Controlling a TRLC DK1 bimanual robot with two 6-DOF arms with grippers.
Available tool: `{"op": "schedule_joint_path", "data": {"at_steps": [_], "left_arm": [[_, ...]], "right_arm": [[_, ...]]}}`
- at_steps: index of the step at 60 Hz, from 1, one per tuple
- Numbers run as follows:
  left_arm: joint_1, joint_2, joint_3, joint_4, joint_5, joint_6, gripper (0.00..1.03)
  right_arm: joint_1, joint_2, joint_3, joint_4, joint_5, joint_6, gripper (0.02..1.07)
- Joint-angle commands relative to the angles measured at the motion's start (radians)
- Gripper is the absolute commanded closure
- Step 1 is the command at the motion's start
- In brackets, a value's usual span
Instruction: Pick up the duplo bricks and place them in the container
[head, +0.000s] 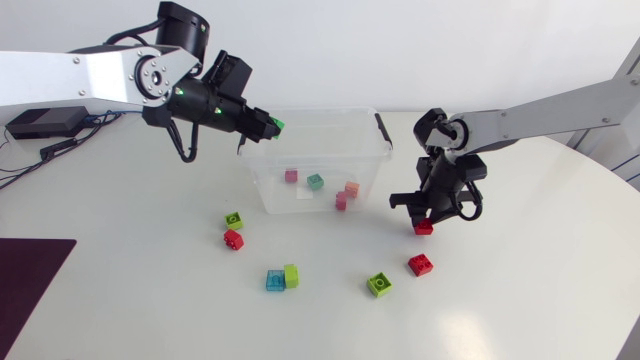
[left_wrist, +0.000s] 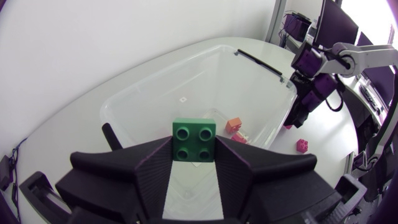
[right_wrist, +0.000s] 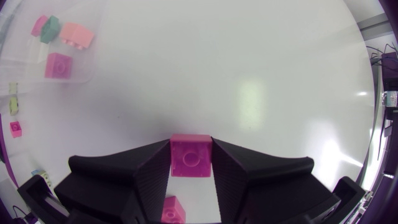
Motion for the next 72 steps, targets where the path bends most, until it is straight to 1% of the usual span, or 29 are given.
{"op": "schedule_joint_path", "data": {"at_steps": [1, 2, 4, 5, 6, 9, 12, 14, 16, 19, 22, 24, 25, 27, 29, 30, 36, 41, 45, 48, 57, 63, 64, 66, 67, 68, 70, 72], "left_arm": [[-0.009, 0.043, 0.041, 0.012, -0.012, -0.024, 0.49], [-0.009, 0.049, 0.044, 0.012, -0.017, -0.024, 0.31], [-0.009, 0.049, 0.044, 0.010, -0.020, -0.027, 0.18], [-0.009, 0.049, 0.042, 0.010, -0.020, -0.027, 0.17], [-0.006, 0.049, 0.044, 0.007, -0.025, -0.028, 0.09], [-0.001, 0.044, 0.047, -0.002, -0.028, -0.027, 0.06], [0.011, 0.037, 0.053, -0.023, -0.028, -0.021, 0.05], [0.025, 0.026, 0.065, -0.062, -0.028, -0.015, 0.05], [0.030, 0.023, 0.068, -0.077, -0.028, -0.013, 0.05], [0.060, -0.003, 0.071, -0.125, -0.038, -0.011, 0.05], [0.076, -0.023, 0.067, -0.148, -0.041, -0.010, 0.05], [0.116, -0.058, 0.051, -0.200, -0.052, 0.015, 0.05], [0.120, -0.068, 0.045, -0.207, -0.052, 0.019, 0.05], [0.128, -0.074, 0.039, -0.215, -0.052, 0.027, 0.05], [0.165, -0.109, -0.001, -0.226, -0.052, 0.070, 0.05], [0.166, -0.109, -0.002, -0.226, -0.052, 0.070, 0.05], [0.235, -0.150, -0.073, -0.227, -0.051, 0.154, 0.05], [0.267, -0.161, -0.107, -0.227, -0.048, 0.197, 0.05], [0.295, -0.164, -0.140, -0.229, -0.029, 0.242, 0.05], [0.304, -0.163, -0.154, -0.229, -0.023, 0.263, 0.05], [0.321, -0.111, -0.209, -0.227, -0.011, 0.389, 0.05], [0.323, -0.071, -0.234, -0.227, -0.009, 0.447, 0.05], [0.323, -0.063, -0.237, -0.227, -0.009, 0.453, 0.05], [0.318, -0.048, -0.248, -0.226, -0.009, 0.478, 0.05], [0.317, -0.043, -0.251, -0.226, -0.009, 0.484, 0.05], [0.310, -0.031, -0.258, -0.223, -0.009, 0.507, 0.05], [0.309, -0.023, -0.262, -0.223, -0.009, 0.516, 0.05], [0.303, -0.008, -0.263, -0.223, -0.009, 0.528, 0.06]], "right_arm": [[0.016, -0.080, -0.016, -0.037, -0.003, -0.010, 0.84], [0.019, -0.093, -0.013, -0.047, -0.003, -0.010, 0.84], [0.027, -0.120, -0.006, -0.063, -0.003, -0.010, 0.84], [0.028, -0.125, -0.004, -0.068, -0.003, -0.010, 0.84], [0.034, -0.146, 0.007, -0.086, -0.004, -0.010, 0.84], [0.045, -0.174, 0.022, -0.113, -0.004, -0.010, 0.84], [0.059, -0.203, 0.039, -0.132, -0.004, -0.010, 0.84], [0.071, -0.222, 0.059, -0.152, -0.004, -0.008, 0.84], [0.080, -0.231, 0.079, -0.171, -0.004, -0.008, 0.84], [0.102, -0.252, 0.113, -0.192, -0.007, -0.008, 0.84], [0.114, -0.263, 0.134, -0.200, -0.012, -0.006, 0.84], [0.142, -0.278, 0.186, -0.217, -0.018, -0.008, 0.84], [0.145, -0.278, 0.197, -0.220, -0.019, -0.008, 0.84], [0.155, -0.281, 0.226, -0.225, -0.019, -0.006, 0.84], [0.166, -0.281, 0.257, -0.228, -0.026, -0.006, 0.84], [0.169, -0.281, 0.267, -0.229, -0.026, -0.006, 0.84], [0.201, -0.274, 0.355, -0.234, -0.026, -0.002, 0.84], [0.224, -0.268, 0.398, -0.221, -0.026, 0.001, 0.84], [0.243, -0.249, 0.427, -0.198, -0.026, -0.002, 0.84], [0.246, -0.229, 0.438, -0.165, -0.026, -0.008, 0.84], [0.254, -0.140, 0.490, -0.097, -0.027, -0.028, 0.84], [0.254, -0.088, 0.513, -0.057, -0.027, -0.033, 0.83], [0.254, -0.079, 0.518, -0.051, -0.027, -0.034, 0.83], [0.254, -0.056, 0.528, -0.039, -0.027, -0.040, 0.79], [0.254, -0.050, 0.530, -0.036, -0.027, -0.040, 0.78], [0.254, -0.034, 0.536, -0.030, -0.027, -0.046, 0.75], [0.254, -0.019, 0.542, -0.017, -0.027, -0.053, 0.73], [0.254, -0.007, 0.547, -0.007, -0.026, -0.057, 0.73]]}}
